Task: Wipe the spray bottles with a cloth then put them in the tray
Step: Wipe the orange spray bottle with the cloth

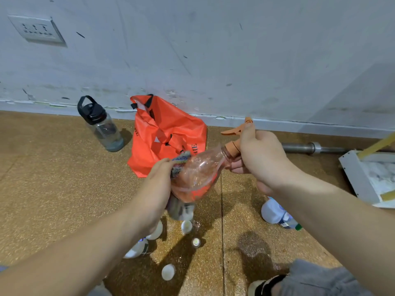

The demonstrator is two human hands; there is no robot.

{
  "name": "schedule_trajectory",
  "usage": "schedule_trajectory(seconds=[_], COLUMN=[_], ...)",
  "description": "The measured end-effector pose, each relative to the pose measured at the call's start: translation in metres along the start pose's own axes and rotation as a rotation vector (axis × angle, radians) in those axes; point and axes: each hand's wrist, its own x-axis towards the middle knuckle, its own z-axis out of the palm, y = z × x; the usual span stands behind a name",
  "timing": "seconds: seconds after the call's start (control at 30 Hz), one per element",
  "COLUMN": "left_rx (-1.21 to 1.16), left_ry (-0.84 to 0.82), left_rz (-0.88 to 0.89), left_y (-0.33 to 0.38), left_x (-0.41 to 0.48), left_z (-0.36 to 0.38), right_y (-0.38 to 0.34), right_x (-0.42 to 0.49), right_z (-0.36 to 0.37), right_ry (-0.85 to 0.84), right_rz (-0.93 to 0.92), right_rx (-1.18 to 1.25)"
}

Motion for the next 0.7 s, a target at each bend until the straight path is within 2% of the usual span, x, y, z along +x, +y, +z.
schedule_trajectory(seconds=[0.1, 0.23, 0.37, 0.47, 0.6, 0.7], left_rx=[-0.198, -0.359, -0.486, -0.449, -0.363, -0.14], left_ry=[-0.034, -0.115, -0.206, -0.138, -0.028, 0.071], left_rz=[-0.161, -0.243, -0.33, -0.318, -0.292, -0.109], left_y=[0.003, 0.012, 0.012, 0.008, 0.004, 0.003], left_x=[-0.008, -0.015, -0.022, -0.016, -0.013, -0.016], left_z=[0.007, 0.002, 0.003, 0.006, 0.009, 0.013], right_y=[0.007, 0.006, 0.002, 0.0, 0.003, 0.0], right_x=[-0.002, -0.006, -0.002, -0.005, -0.012, -0.021], right_z=[0.005, 0.007, 0.0, 0.0, 0.003, -0.002], right_ry=[0.024, 0.066, 0.061, 0.073, 0.089, 0.061], right_rz=[0.024, -0.022, 0.019, -0.033, -0.196, -0.272], right_rx=[0.013, 0.007, 0.06, 0.0, -0.196, -0.259])
